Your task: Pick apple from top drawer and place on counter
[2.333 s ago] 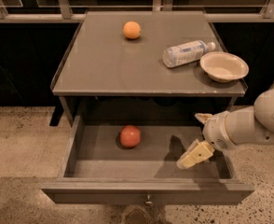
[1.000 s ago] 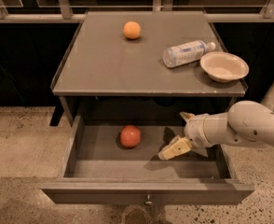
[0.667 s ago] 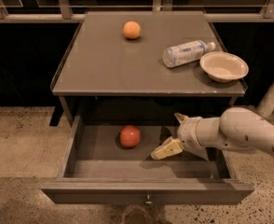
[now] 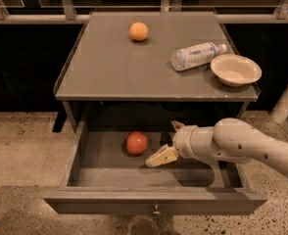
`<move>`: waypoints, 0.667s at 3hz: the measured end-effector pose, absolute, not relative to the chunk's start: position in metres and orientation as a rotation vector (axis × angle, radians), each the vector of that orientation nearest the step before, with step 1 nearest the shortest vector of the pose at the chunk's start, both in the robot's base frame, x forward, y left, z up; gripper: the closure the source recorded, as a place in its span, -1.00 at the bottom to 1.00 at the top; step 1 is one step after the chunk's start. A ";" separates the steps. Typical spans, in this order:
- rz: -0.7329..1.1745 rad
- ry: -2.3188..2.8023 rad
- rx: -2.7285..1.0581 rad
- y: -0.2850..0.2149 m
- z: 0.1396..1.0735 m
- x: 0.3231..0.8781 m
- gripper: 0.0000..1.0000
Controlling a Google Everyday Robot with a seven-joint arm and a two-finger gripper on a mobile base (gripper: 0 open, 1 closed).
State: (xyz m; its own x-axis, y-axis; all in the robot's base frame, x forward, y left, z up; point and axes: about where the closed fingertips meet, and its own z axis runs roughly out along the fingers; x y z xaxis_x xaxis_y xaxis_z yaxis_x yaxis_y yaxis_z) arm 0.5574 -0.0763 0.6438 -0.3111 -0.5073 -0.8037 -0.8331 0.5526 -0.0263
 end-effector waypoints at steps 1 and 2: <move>0.517 1.973 -1.090 -0.055 0.633 0.566 -1.00; 0.527 1.953 -1.105 -0.030 0.628 0.572 -1.00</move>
Offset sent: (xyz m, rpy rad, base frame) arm 0.0236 0.0726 -0.0211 0.0165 -0.0274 0.0461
